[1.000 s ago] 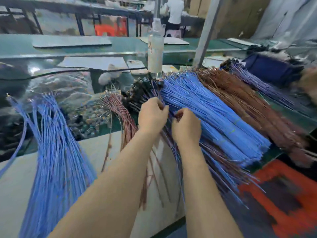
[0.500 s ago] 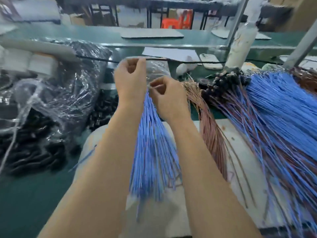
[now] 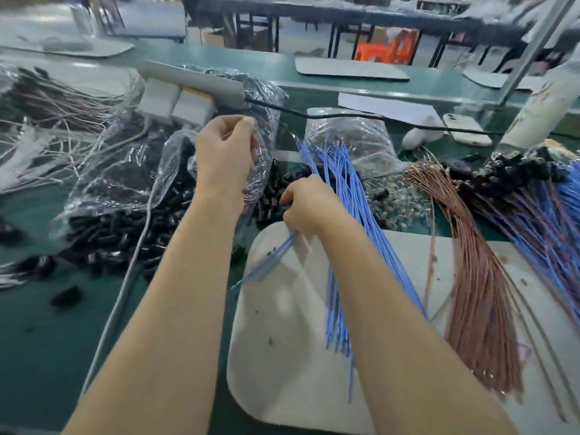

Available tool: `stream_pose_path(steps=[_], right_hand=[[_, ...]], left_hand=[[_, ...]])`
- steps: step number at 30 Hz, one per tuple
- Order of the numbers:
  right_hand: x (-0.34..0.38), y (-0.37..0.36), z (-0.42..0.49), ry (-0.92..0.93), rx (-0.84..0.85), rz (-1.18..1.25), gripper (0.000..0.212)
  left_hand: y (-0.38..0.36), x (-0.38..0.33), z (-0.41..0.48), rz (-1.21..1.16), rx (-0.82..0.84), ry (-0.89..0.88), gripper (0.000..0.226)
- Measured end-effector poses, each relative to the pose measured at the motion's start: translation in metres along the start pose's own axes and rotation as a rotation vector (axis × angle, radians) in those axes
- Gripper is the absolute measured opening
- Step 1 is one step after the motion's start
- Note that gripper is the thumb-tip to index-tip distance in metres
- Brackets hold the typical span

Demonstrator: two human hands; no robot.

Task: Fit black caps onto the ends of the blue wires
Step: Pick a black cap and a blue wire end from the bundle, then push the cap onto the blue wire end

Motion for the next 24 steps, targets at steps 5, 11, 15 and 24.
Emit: stream_pose_path(steps=[5,11,15,24], right_hand=[[0.002,0.000,-0.005,0.037,-0.003,0.006,0.020],[-0.044,0.062,-0.035,-0.012,-0.363,0.463,0.011],[-0.076,0.087,-0.064,-0.021,-0.459,0.529,0.010],[-0.097,0.068,-0.087,-0.073,-0.596,0.632,0.015]], left_hand=[[-0.008,0.003,-0.003,0.027,0.017,-0.003,0.014],[-0.041,0.020,-0.014,0.223,0.050,-0.079,0.007],[-0.104,0.037,-0.049,0.588,0.294,-0.258,0.023],[-0.099,0.056,-0.051,0.628,0.092,-0.189,0.017]])
Point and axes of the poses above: each hand's wrist, its own z-axis towards the middle knuckle, its own y-axis out of the back of the hand, x = y × z, the point moved 9 cm from there along z, towards the middle knuckle, and after that the axes turned 10 degrees about y, right-handed, at the moved point
